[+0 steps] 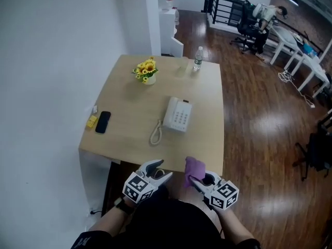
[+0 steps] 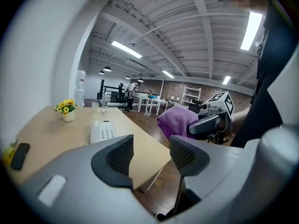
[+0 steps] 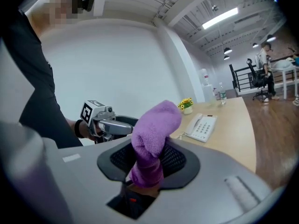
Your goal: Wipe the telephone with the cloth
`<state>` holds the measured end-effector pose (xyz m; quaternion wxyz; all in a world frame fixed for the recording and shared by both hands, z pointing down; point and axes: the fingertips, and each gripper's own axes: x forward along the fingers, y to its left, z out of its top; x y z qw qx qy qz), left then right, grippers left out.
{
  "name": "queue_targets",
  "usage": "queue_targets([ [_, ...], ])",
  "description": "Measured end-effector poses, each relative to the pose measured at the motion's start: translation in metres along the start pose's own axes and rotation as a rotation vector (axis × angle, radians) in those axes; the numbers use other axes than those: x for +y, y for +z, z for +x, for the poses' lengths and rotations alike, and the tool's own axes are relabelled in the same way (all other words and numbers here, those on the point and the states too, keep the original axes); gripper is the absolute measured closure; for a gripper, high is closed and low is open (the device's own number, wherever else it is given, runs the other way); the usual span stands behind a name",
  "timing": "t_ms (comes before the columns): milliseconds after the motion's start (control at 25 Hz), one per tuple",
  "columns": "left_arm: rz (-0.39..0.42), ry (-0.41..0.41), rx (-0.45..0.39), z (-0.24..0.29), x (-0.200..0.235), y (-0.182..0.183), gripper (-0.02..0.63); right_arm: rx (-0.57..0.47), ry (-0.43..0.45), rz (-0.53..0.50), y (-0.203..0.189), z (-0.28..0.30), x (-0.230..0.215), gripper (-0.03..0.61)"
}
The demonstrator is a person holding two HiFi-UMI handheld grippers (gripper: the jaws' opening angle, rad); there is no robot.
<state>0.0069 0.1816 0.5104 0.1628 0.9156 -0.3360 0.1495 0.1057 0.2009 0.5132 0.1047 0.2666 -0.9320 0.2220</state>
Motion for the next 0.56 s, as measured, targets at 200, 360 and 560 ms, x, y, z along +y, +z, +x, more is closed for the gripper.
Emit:
queue_targets([
  [200, 0.018, 0.076, -0.036, -0.034, -0.016, 0.001, 0.376, -0.019, 0.037, -0.022, -0.003, -0.019, 0.018, 0.440],
  [360, 0.017, 0.129, -0.065, -0.057, -0.022, 0.000, 0.376, -0.022, 0.065, -0.049, -0.002, -0.024, 0.033, 0.440],
  [560, -0.016, 0.156, -0.076, -0.074, -0.033, -0.007, 0.376, -0.022, 0.092, -0.071, 0.001, -0.030, 0.053, 0.440],
])
